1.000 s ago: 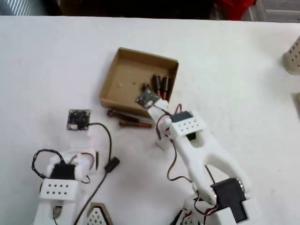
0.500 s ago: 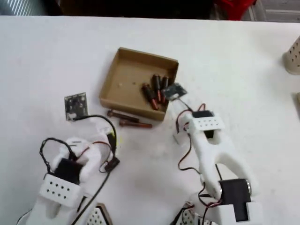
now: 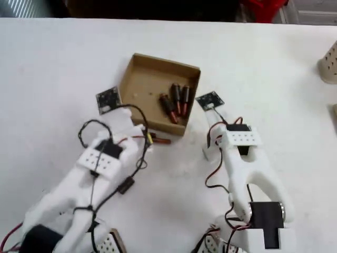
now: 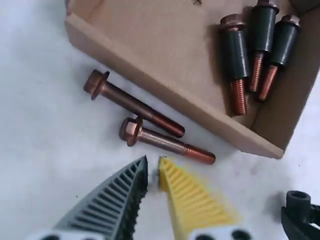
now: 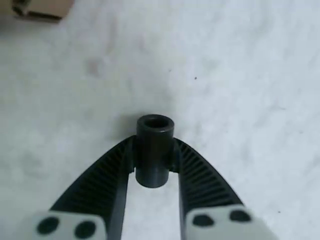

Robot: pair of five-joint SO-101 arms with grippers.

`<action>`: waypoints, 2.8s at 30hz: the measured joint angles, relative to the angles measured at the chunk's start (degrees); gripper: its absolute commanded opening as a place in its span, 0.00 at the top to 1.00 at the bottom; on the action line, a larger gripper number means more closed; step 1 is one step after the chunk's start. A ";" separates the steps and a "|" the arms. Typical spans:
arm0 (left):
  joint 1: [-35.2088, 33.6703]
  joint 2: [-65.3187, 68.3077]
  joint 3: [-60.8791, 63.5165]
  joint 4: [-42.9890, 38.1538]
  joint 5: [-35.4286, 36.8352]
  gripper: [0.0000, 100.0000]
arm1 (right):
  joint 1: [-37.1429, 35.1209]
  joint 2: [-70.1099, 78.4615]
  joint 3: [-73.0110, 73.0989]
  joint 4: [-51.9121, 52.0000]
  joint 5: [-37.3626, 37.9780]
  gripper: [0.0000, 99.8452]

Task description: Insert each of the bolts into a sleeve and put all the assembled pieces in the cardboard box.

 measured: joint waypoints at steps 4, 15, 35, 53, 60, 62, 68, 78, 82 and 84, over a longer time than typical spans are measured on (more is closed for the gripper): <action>0.88 8.44 -4.40 -0.35 4.48 0.69 | -0.09 0.00 0.00 0.00 0.00 0.98; 1.05 26.64 -15.38 -0.35 8.35 0.72 | -0.44 0.00 0.00 0.00 0.00 0.98; 0.79 33.14 -23.47 14.86 4.22 0.73 | -0.44 0.00 0.00 0.00 0.00 0.98; 0.26 32.26 -22.42 21.45 -10.99 0.81 | -0.44 0.00 0.00 -0.53 0.00 0.98; 0.26 31.91 -22.33 20.31 -10.99 0.98 | -0.44 0.00 0.00 -0.62 0.00 0.98; -0.18 31.91 -22.33 19.96 -11.08 0.97 | -0.44 0.00 0.00 -0.62 0.00 0.98; -0.88 31.91 -22.51 19.96 -13.19 0.97 | -0.44 0.00 0.00 -0.62 0.00 0.98; -6.68 33.14 -25.49 20.57 -22.95 0.97 | -0.44 0.00 0.00 -0.62 0.00 0.98; -9.85 33.49 -27.96 23.65 -24.00 0.97 | -0.44 0.00 0.00 -0.62 0.00 0.98; -10.11 33.49 -29.19 25.85 -24.26 0.97 | -0.44 0.00 0.00 -0.62 0.00 0.98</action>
